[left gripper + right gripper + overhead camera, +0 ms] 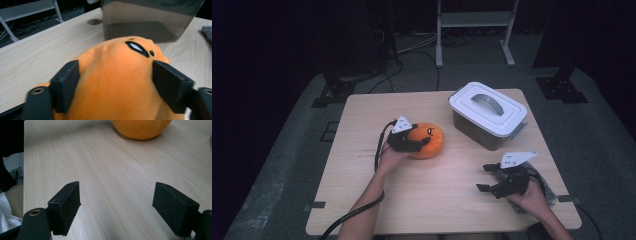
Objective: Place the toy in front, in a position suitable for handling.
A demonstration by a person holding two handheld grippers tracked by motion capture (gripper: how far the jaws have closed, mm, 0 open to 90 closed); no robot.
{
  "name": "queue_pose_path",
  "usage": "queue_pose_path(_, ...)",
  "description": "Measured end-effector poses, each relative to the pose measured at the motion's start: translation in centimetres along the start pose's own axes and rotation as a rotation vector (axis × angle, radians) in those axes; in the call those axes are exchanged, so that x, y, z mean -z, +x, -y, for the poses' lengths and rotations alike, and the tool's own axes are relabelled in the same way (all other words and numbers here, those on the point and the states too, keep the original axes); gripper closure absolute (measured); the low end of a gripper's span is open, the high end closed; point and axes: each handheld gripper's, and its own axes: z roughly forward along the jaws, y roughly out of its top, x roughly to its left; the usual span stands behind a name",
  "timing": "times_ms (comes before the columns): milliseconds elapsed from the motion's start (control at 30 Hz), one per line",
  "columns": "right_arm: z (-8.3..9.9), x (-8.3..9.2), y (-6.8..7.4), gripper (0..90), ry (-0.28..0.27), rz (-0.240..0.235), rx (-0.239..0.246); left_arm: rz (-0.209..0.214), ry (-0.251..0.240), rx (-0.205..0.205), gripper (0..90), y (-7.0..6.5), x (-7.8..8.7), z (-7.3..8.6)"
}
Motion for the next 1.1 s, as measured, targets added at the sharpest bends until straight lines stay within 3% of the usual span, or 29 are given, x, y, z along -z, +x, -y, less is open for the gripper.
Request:
queue_pose_path(300, 0.0, -0.1, 0.1, 20.8, 0.005, -0.003, 0.004, -0.040, 0.042, -0.027, 45.8, -0.7, -0.1, -0.5)
queue_pose_path(433, -0.1, -0.1, 0.1, 20.7, 0.005, -0.002, 0.004, -0.031, 0.041, -0.016, 55.6, -0.7, 0.0, -0.6)
queue_pose_path(533, 0.0, 0.0, 0.0, 20.7, 0.003, -0.003, -0.001, -0.013, 0.043, -0.031, 60.3, -0.6, 0.2, -0.8)
queue_pose_path(1100, 0.0, 0.1, 0.0, 20.7, 0.001, -0.003, -0.001, -0.017, 0.046, -0.015, 64.7, -0.4, 0.7, -1.1)
